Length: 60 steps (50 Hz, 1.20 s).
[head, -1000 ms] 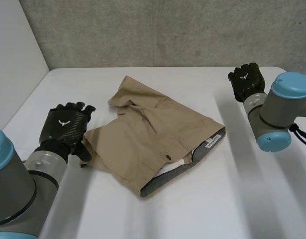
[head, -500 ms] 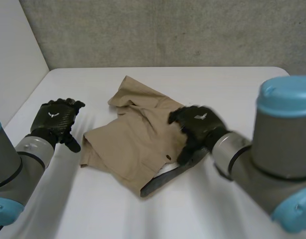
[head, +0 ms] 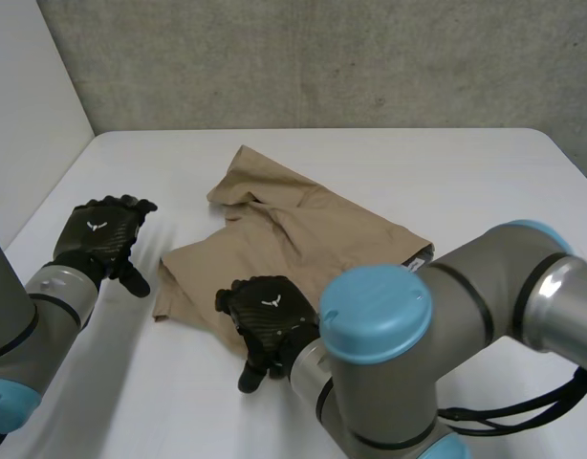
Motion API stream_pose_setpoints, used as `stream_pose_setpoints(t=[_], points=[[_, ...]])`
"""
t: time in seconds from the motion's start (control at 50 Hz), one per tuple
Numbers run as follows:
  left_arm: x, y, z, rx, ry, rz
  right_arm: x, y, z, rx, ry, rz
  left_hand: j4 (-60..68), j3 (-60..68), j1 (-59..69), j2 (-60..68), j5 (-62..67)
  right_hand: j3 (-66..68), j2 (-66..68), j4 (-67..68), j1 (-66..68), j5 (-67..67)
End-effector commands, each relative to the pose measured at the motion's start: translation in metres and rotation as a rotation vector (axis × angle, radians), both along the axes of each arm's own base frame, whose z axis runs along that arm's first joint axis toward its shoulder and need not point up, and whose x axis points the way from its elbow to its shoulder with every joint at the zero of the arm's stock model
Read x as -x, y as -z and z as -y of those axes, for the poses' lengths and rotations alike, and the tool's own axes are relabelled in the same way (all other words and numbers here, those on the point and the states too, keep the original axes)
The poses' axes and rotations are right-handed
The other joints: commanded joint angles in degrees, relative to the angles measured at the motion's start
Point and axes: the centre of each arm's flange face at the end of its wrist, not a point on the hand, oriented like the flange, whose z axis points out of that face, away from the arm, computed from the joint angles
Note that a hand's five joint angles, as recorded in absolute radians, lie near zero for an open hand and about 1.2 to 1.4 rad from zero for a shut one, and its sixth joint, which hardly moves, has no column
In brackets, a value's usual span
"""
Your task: Fold the shorts.
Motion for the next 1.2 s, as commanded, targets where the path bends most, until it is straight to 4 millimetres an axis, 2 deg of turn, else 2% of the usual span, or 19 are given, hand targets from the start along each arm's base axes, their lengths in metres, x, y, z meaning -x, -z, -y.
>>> stream_pose_setpoints(t=[0.02,0.14,0.2,0.22,0.24,0.26,0.28,0.44,0.52,0.62,0.66,0.82,0.94,1.06,1.2], points=[[-0.001,0.001,0.0,-0.002,-0.002,-0.001,-0.002,0.02,0.006,0.055,0.109,-0.048,2.41,2.33,2.24,1.89,2.23,1.4,0.69,2.67,4.31,2.85],[0.0,0.001,-0.001,-0.005,-0.001,0.0,-0.003,0.027,0.012,0.095,0.135,-0.081,2.07,2.0,1.91,1.56,1.89,5.93,5.22,7.2,8.84,7.39],[-0.001,0.001,-0.002,-0.007,-0.001,0.0,-0.003,0.027,0.013,0.104,0.137,-0.079,2.07,1.99,1.91,1.55,1.89,22.19,21.48,23.46,25.1,23.65],[-0.001,0.001,-0.002,-0.007,-0.001,0.0,-0.003,0.025,0.013,0.108,0.138,-0.072,2.07,1.99,1.91,1.55,1.89,31.08,30.38,32.36,34.0,32.54],[-0.001,0.001,-0.003,-0.007,-0.001,0.0,-0.004,0.023,0.014,0.119,0.14,-0.058,2.07,1.99,1.91,1.55,1.89,48.82,48.12,50.1,51.74,50.28],[-0.001,0.001,-0.003,-0.007,-0.001,0.0,-0.004,0.021,0.015,0.127,0.142,-0.048,1.9,1.83,1.74,1.39,1.72,56.16,55.46,57.44,59.07,57.62],[0.0,0.001,-0.003,-0.007,0.001,0.0,-0.005,0.021,0.016,0.132,0.141,-0.043,1.74,1.66,1.57,1.22,1.56,57.51,56.8,58.78,60.42,58.97],[0.0,0.003,-0.007,-0.02,0.005,0.003,0.003,0.016,0.03,0.195,0.14,-0.093,1.23,1.15,1.07,0.71,1.05,57.52,56.82,58.8,60.43,58.98],[0.002,0.003,-0.008,-0.023,0.016,0.003,0.011,0.004,0.04,0.233,0.155,-0.098,1.4,1.32,1.23,0.88,1.22,57.52,56.82,58.8,60.43,58.98],[0.003,0.005,-0.012,-0.049,0.023,0.006,0.032,-0.018,0.065,0.28,0.196,-0.099,1.9,1.82,1.74,1.38,1.72,57.52,56.82,58.8,60.43,58.98],[0.004,0.005,-0.013,-0.056,0.024,0.006,0.039,-0.023,0.068,0.296,0.196,-0.106,2.4,2.33,2.24,1.89,2.22,57.52,56.82,58.8,60.43,58.98],[0.012,0.004,-0.009,-0.081,0.027,-0.093,0.055,-0.032,0.055,0.323,0.157,-0.133,10.98,10.9,10.81,10.46,10.8,57.52,56.82,58.8,60.43,58.98],[0.014,0.017,-0.001,-0.154,0.016,-0.188,0.062,-0.035,0.048,0.325,0.158,-0.132,17.2,17.12,17.03,16.68,17.01,57.52,56.82,58.8,60.43,58.98],[0.012,0.018,0.01,-0.179,-0.021,-0.259,0.072,-0.041,0.05,0.331,0.184,-0.129,18.89,18.81,18.73,18.38,18.71,57.52,56.82,58.8,60.43,58.98],[0.011,0.024,0.017,-0.214,-0.046,-0.306,0.083,-0.057,0.049,0.354,0.187,-0.095,18.39,18.31,18.22,17.87,18.21,57.52,56.82,58.8,60.43,58.98]])
